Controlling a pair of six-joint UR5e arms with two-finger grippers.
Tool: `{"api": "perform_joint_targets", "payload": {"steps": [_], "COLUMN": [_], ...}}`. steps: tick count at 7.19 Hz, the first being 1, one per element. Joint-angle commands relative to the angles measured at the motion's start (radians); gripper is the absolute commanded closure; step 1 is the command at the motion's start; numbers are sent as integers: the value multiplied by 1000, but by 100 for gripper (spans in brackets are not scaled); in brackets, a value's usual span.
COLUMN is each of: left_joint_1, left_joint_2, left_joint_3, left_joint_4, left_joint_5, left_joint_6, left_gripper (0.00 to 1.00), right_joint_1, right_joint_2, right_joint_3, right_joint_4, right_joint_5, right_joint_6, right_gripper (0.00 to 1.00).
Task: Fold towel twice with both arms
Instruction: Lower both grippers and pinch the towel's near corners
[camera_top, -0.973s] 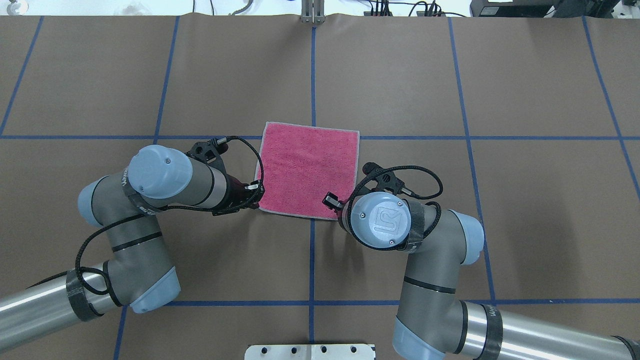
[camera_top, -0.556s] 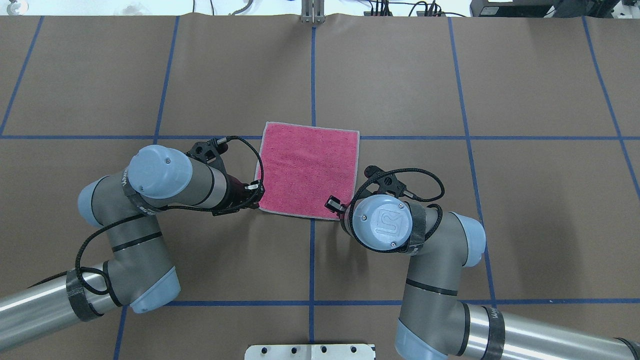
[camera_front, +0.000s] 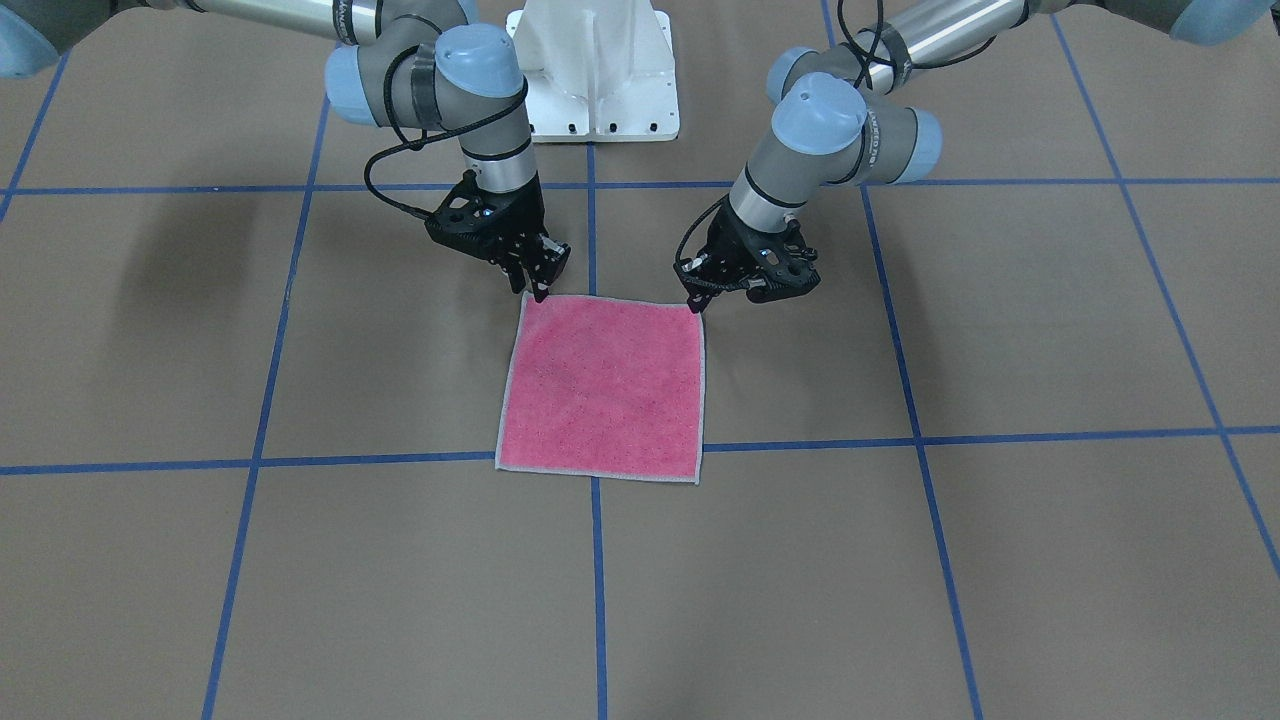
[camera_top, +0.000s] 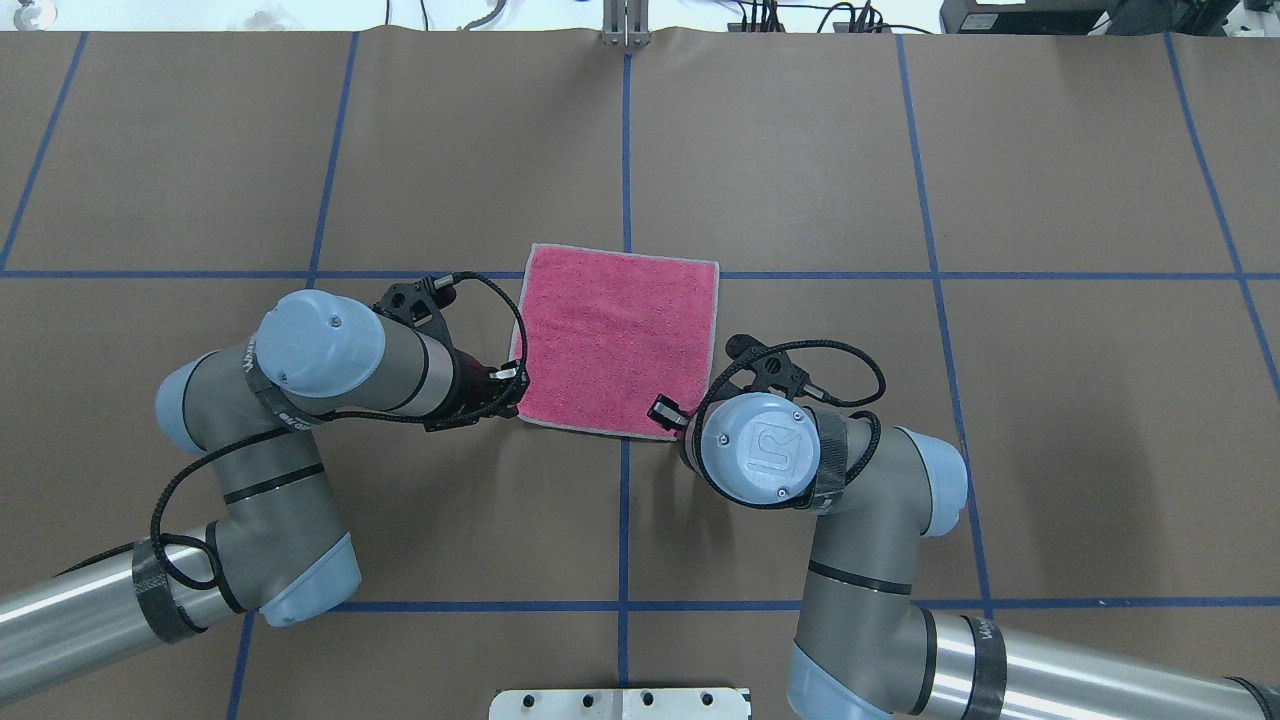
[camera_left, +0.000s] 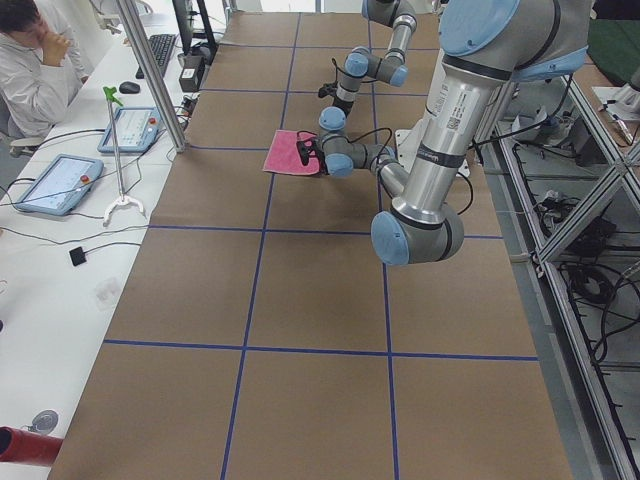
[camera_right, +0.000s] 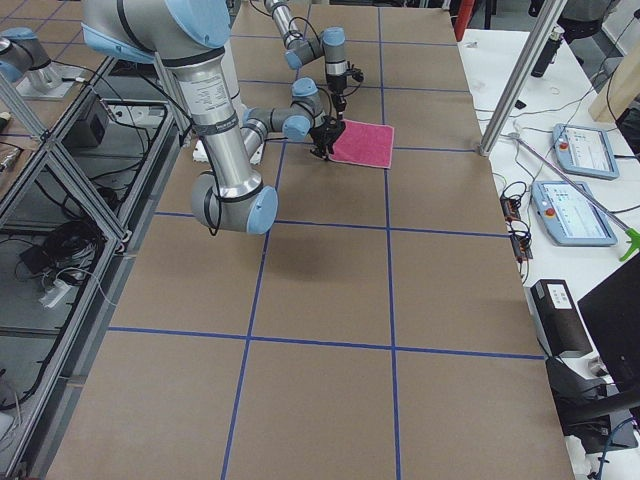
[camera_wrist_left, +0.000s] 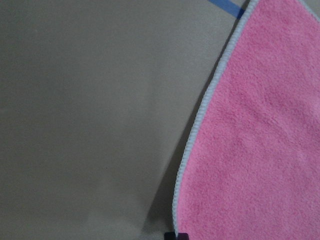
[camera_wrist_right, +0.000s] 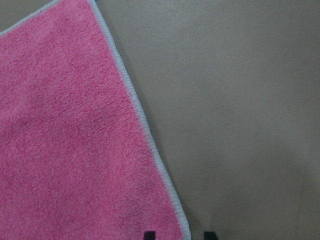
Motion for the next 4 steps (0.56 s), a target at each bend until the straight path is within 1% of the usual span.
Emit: {"api": "perform_joint_targets", "payload": {"steps": [1,3,4], "left_joint_1": [0,0,0], "left_joint_2": [0,0,0], "left_joint_3": [0,0,0], "left_joint_4": [-1,1,1], "left_joint_5": [0,0,0], "left_joint_6": [0,0,0], "left_gripper": [100,100,100], "right_joint_1": [-1,-1,-1], "right_joint_2": [-2,-3,-3], "right_joint_3": [1,7,9], "right_joint_4": [3,1,1], "right_joint_5": [-2,-2,-2], "right_joint_6": [2,2,2], "right_gripper": [74,75,86]}}
